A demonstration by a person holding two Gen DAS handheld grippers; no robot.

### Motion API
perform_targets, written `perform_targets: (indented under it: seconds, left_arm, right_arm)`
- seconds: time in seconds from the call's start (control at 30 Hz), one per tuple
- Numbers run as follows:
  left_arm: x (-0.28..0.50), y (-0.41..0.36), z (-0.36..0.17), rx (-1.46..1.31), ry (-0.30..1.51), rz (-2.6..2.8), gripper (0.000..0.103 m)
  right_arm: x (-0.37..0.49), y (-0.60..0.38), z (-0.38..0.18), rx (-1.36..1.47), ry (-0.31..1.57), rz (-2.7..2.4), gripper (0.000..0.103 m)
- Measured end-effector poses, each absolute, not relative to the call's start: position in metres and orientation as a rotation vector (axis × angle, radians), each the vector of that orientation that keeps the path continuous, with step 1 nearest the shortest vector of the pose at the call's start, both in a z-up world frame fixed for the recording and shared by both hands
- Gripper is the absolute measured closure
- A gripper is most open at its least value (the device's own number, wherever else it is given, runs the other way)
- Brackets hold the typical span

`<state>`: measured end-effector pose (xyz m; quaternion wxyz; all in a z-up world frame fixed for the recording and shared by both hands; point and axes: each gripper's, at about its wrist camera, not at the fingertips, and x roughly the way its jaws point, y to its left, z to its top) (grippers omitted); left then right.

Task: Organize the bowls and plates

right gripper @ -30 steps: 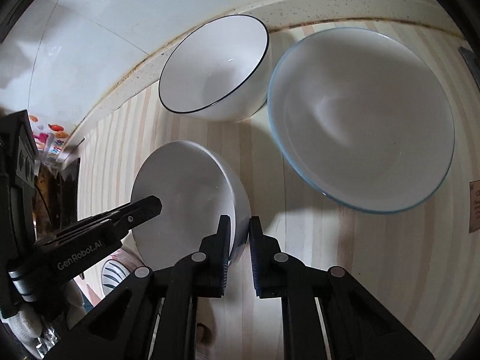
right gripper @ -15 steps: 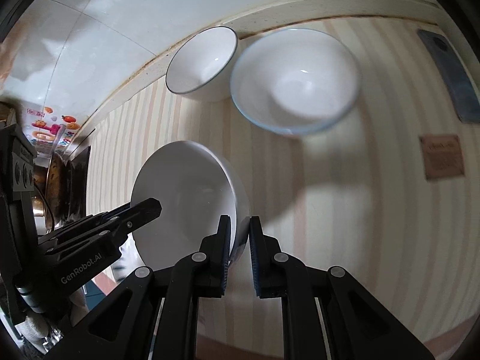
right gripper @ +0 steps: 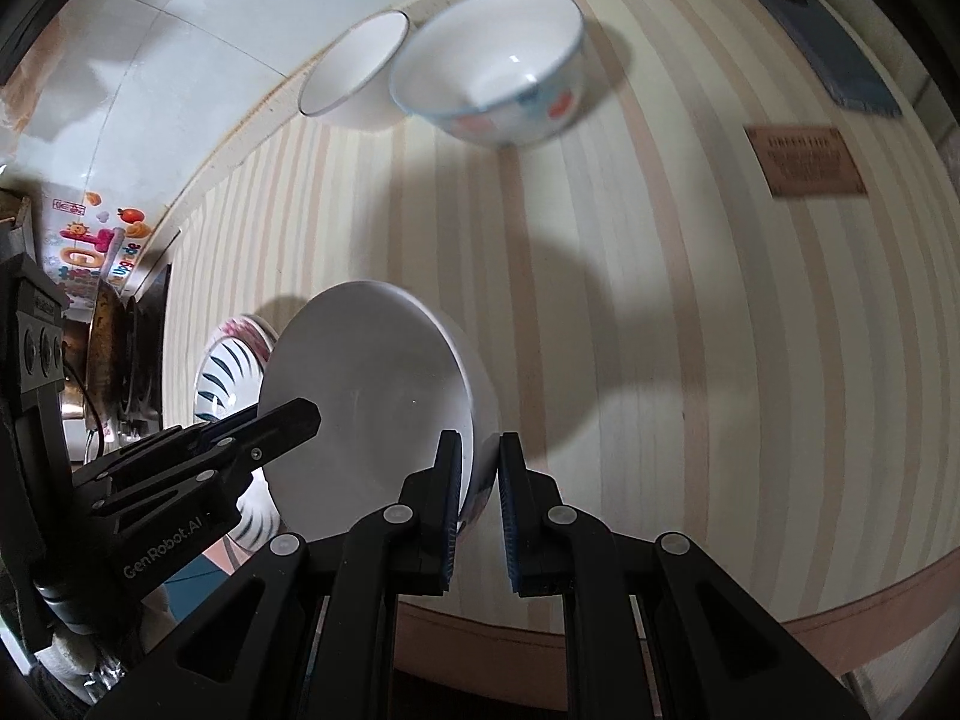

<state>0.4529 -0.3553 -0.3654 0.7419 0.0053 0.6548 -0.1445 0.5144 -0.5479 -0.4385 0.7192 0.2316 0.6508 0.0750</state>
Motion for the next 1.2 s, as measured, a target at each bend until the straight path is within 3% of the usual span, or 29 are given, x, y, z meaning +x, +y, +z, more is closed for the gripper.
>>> perform_targets:
  seconds: [0.7, 0.97, 1.07, 1.1, 1.13, 1.2]
  left_arm:
    - [0.437, -0.366, -0.39, 0.039, 1.496, -0.319, 0.088]
    - [0.459, -0.346, -0.323, -0.08, 1.387, -0.312, 0.086]
    - [0.491, -0.35, -0.304, -0.128, 1.34, -0.312, 0.075]
    - [0.508, -0.354, -0.301, -0.136, 1.328, -0.305, 0.075]
    - [0.521, -0.357, -0.301, -0.141, 1.322, -0.3, 0.075]
    - [0.553, -0.365, -0.307, -0.148, 1.328, -0.291, 0.075]
  right_arm:
    - [0.492, -0.556, -0.467, 0.541, 1.506, 0.13, 0.089]
    - [0.498, -0.58, -0.441, 0.594, 1.496, 0.132, 0.089]
    - [0.512, -0.602, -0.414, 0.62, 1.437, 0.128, 0.089]
    - [0.519, -0.608, -0.406, 0.624, 1.416, 0.124, 0.083]
    - [0.529, -0.615, -0.399, 0.628, 1.396, 0.121, 0.069]
    - [0.553, -0.63, -0.39, 0.64, 1.353, 0.096, 0.054]
